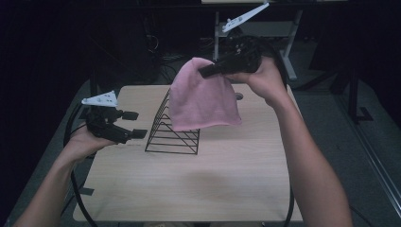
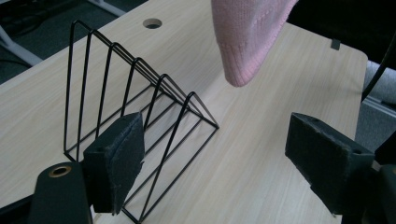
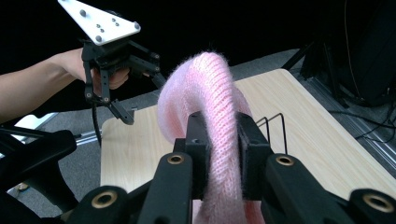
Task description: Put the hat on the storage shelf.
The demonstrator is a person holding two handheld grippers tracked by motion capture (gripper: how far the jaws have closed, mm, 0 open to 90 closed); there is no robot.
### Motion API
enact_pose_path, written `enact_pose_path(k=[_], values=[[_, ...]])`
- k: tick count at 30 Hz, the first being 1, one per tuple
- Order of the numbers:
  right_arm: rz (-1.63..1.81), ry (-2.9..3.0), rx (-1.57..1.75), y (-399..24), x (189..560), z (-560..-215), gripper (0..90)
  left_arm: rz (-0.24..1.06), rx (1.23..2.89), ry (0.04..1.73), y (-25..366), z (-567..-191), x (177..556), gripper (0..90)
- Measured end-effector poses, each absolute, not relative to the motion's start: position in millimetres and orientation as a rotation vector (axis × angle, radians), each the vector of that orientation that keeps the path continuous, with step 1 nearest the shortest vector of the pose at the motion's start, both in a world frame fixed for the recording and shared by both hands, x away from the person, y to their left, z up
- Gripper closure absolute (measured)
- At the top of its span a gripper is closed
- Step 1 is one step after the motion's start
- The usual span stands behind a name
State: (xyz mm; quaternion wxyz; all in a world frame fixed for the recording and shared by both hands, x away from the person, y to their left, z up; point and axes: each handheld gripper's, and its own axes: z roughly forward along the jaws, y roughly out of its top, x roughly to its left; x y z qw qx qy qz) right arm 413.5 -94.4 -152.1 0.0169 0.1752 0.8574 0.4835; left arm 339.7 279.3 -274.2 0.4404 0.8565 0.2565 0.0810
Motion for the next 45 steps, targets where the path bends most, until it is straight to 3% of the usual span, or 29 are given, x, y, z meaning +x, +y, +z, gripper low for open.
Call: enact_pose_path(k=[17,28,34,36,38,42,45], values=[[1.521,2.686,0.477,-54.6,419.2,-140.4,77.7,0.176,2.149,0.596,266.8,-264.5,351.1,22.7],[1.533,2.711,0.410,-24.0,419.9,-134.6,77.6,0.158,2.150,0.590,271.2,-260.8,356.3,35.1],[1.539,2.715,0.381,-15.5,420.4,-132.3,77.6,0.146,2.165,0.591,273.7,-260.7,359.6,51.3],[1.538,2.721,0.382,-12.7,420.8,-131.5,77.6,0.142,2.175,0.590,274.9,-261.3,361.1,63.2],[1.539,2.720,0.378,-11.1,422.0,-131.9,77.6,0.136,2.182,0.600,275.5,-261.4,362.9,68.7],[1.534,2.721,0.384,-8.8,426.9,-135.3,77.4,0.136,2.198,0.624,276.6,-261.6,367.6,78.9],[1.532,2.720,0.391,-8.6,429.7,-136.7,77.4,0.158,2.206,0.639,278.2,-260.6,372.0,81.1]])
